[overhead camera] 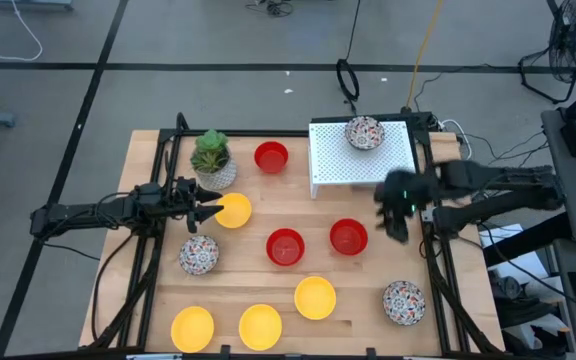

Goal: Pick & Place Mini bowls
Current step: Stack the black patterned bowl on top of the black patterned bowl on the shelf

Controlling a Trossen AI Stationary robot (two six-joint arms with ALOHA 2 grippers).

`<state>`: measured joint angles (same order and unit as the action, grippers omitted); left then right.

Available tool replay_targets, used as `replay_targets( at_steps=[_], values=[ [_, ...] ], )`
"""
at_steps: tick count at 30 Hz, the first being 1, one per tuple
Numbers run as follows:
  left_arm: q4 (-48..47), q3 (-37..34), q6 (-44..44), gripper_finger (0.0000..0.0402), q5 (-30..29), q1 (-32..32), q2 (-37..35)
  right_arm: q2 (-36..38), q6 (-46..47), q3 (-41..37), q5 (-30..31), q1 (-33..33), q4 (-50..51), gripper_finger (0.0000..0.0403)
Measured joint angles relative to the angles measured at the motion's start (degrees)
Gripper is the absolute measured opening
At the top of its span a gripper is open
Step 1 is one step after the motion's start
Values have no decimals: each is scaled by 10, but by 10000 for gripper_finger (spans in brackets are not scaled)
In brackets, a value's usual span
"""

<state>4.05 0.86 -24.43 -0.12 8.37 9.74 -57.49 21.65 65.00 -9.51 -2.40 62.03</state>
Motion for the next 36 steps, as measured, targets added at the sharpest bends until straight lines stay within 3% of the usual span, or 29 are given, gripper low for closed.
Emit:
replay_targets(
  at_steps=[7,12,22,31,36],
  values=[
    [0,0,0,244,0,0,0,-25,64,-87,3,-192,-19,185],
    [0,0,0,244,0,0,0,-39,63,-159,3,-263,-51,181],
    [0,0,0,244,0,0,0,-42,79,-259,-68,-316,-220,180],
    [0,0,0,244,0,0,0,-43,80,-325,-70,-326,-313,178],
    [0,0,0,244,0,0,0,-43,92,-338,-73,-326,-350,156]
  ],
)
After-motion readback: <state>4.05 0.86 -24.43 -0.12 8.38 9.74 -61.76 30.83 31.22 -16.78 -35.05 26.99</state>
